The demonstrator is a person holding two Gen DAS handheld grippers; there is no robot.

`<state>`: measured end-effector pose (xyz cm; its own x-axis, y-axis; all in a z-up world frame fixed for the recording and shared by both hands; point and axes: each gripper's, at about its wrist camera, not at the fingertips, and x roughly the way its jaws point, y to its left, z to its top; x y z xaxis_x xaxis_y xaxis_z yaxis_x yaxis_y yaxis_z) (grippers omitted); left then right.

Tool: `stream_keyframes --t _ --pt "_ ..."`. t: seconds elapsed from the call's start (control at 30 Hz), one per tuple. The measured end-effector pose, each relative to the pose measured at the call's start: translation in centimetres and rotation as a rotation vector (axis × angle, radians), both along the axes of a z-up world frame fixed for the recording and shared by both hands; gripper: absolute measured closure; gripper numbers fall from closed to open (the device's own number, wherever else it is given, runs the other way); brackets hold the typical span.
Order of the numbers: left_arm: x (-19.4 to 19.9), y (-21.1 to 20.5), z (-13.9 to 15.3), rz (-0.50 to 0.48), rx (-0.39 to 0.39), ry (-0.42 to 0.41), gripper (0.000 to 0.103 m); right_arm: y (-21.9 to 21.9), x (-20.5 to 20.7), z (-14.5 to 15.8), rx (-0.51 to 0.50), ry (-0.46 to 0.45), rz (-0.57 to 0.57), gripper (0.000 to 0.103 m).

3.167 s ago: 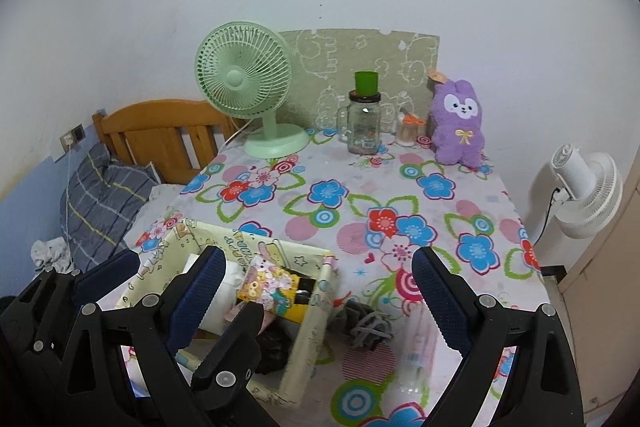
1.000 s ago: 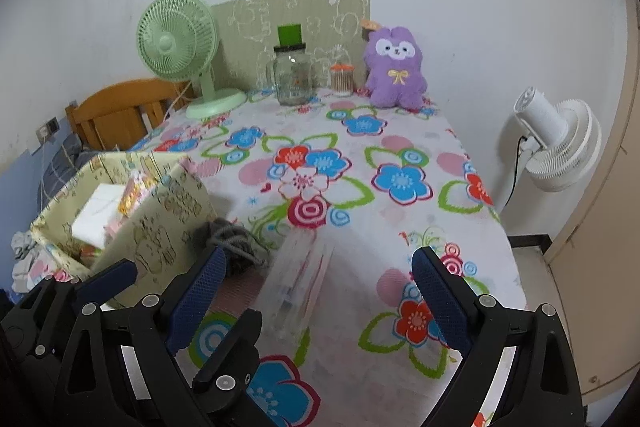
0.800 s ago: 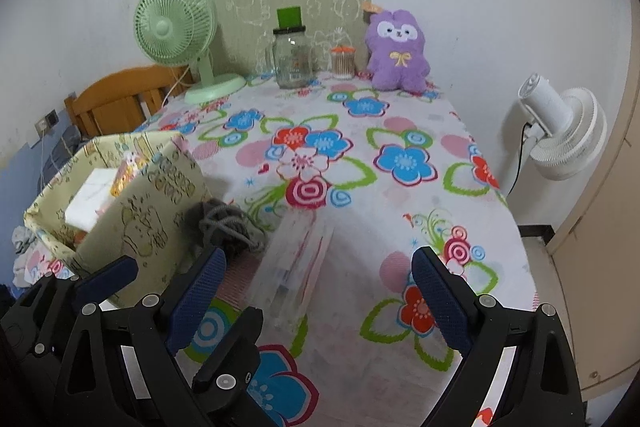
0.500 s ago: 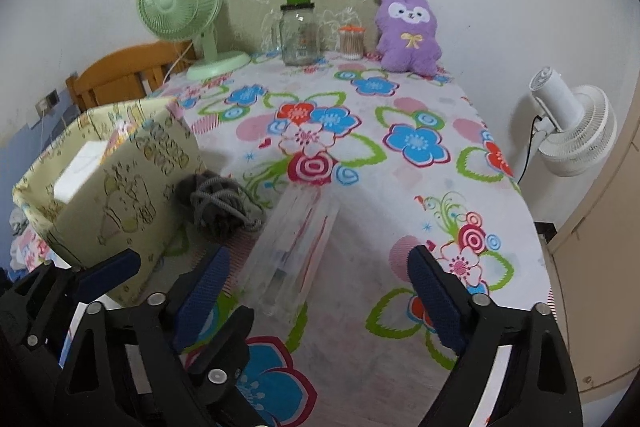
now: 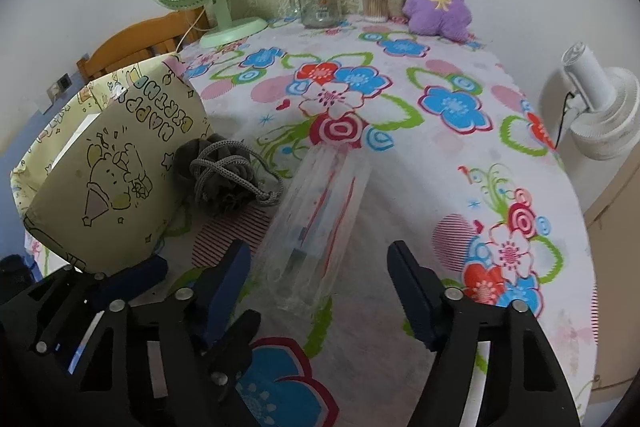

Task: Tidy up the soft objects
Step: 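Move the left tool to the grey cord bundle while the right tool approaches the clear zip bag, then grasp the grey cord bundle with the left tool while the right tool grasps the clear zip bag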

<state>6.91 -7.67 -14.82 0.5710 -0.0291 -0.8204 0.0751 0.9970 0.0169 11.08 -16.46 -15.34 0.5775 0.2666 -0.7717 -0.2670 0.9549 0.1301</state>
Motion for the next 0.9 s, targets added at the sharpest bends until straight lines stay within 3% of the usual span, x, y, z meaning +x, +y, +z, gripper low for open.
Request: stream_keyframes --t 0.17,0.33,0.57,0.9 --pt "0.0 -0.1 0.0 0.016 0.0 -0.007 0.034 0.1 0.4 -0.6 0.025 0.04 0.026 0.06" --pt "0.1 -0.6 0.0 0.019 0.012 -0.017 0.034 -0.3 0.3 -0.6 0.015 0.041 0.022 0.078" --pt "0.7 -1.6 0.0 0.049 -0.006 -0.018 0.034 -1.8 -0.1 -0.3 -0.036 0.008 -0.023 0.084" --pt "1.7 -3.1 0.3 0.093 0.016 -0.035 0.034 -4.3 -0.1 0.8 -0.037 -0.031 -0.072 0.084"
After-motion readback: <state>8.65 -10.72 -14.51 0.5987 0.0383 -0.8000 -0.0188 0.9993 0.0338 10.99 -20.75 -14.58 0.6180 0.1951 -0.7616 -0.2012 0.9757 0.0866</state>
